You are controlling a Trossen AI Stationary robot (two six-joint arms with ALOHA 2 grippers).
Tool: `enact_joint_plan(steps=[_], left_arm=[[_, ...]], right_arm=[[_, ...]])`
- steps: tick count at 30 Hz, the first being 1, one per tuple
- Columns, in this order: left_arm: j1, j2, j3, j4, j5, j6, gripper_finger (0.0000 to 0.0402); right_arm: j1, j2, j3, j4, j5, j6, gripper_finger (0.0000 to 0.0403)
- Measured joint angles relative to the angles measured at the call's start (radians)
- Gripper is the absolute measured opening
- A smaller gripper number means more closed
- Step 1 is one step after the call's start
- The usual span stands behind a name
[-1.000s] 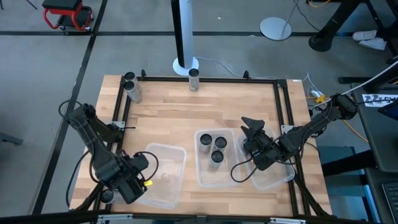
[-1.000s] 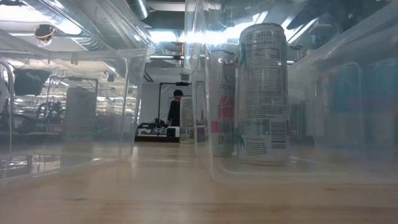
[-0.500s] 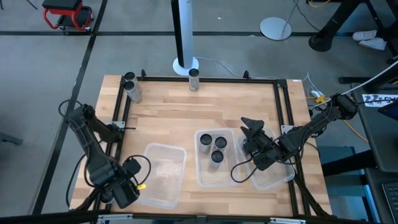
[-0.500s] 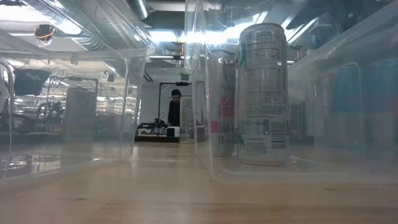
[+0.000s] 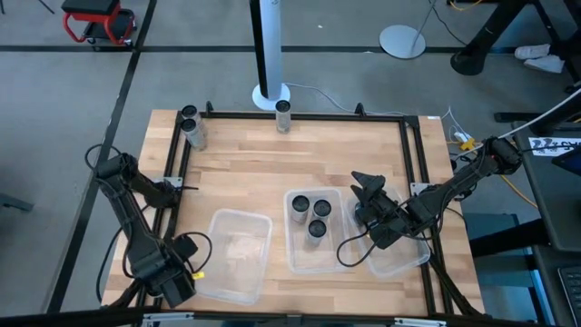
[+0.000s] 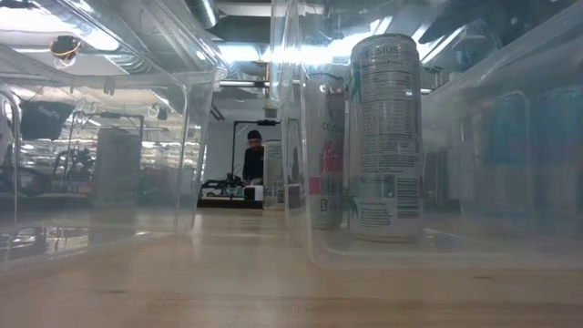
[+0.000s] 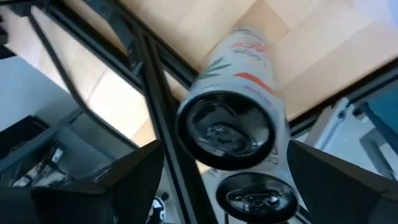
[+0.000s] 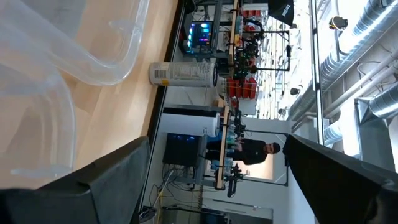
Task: Sort soda cans
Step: Put the white-pink soda can into the middle transparent bin
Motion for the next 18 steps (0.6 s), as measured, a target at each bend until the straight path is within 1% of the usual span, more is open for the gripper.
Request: enact_joint_plan(steps=[3,6,13,18], left_arm=[[0.0,0.0,0.0,-0.001,-0.009,0.005,0.0327],[-0.007,0.0,-0.005,0.005,-0.051,0.018,0.0327],[-0.013,0.0,-0.009,0.03,-0.066,0.011,0.0327],[-0.015,0.0,-0.009,0.014,-0.107,0.011,0.0327]], right_arm=[[0.0,0.0,0.0,0.0,0.0,0.0,0.0372],[0.0,0.0,0.001,0.0,-0.008,0.0,0.0372],[0.0,0.0,0.001,0.0,-0.024,0.0,0.0372],[0.0,0.0,0.001,0.0,-0.025,0.0,0.0372]])
